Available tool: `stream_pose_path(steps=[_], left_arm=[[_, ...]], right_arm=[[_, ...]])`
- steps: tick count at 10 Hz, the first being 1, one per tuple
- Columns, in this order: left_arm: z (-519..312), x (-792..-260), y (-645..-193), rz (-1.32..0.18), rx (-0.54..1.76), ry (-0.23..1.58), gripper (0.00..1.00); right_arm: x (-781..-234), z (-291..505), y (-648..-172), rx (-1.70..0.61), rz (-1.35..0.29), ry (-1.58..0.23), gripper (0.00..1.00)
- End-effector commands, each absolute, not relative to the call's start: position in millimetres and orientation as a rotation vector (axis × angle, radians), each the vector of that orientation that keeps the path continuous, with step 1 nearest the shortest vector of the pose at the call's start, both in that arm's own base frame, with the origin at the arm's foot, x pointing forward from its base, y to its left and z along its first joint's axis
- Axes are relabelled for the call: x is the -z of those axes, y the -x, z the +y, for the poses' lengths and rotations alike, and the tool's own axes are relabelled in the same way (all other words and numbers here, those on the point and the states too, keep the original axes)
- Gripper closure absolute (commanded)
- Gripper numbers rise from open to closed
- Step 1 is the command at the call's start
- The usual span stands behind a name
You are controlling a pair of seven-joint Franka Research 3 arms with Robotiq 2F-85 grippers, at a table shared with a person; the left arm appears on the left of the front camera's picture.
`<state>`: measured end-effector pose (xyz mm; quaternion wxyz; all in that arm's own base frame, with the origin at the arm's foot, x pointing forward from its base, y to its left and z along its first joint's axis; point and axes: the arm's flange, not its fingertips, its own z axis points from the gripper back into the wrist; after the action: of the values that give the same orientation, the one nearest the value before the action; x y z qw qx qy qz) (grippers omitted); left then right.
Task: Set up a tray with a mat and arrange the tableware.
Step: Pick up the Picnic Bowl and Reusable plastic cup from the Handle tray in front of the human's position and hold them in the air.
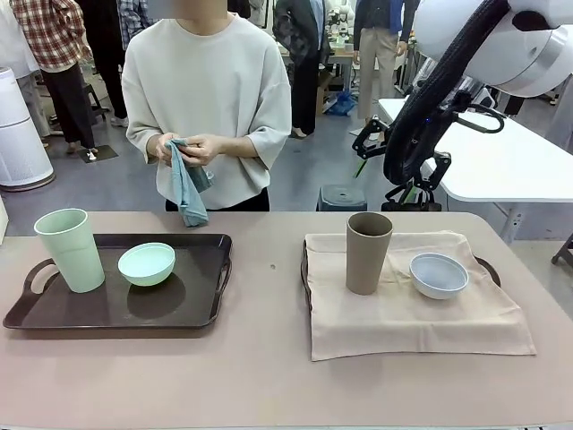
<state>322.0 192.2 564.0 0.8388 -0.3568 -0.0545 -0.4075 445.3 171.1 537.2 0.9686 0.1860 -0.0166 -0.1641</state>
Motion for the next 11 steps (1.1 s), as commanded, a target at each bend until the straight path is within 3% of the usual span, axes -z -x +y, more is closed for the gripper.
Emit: stream_pose_path(steps=[1, 5, 7, 11], left_arm=[[197, -562, -341, -0.098, 1.031, 0.735, 0.00], [207, -550, -367, -0.143, 1.366, 0.774, 0.00], [208, -541, -371, -0.257, 1.504, 0.807, 0.00], [206, -523, -391, -0.572, 1.370, 0.744, 0.00]], right_arm=[[-534, 199, -455, 0.303, -0.023, -0.312, 0.00], [-514, 356, -509, -0.015, 0.013, -0.110, 0.00], [-501, 425, -526, -0.123, 0.024, -0.049, 0.00], [-473, 531, -550, -0.189, 0.012, 0.037, 0.00]])
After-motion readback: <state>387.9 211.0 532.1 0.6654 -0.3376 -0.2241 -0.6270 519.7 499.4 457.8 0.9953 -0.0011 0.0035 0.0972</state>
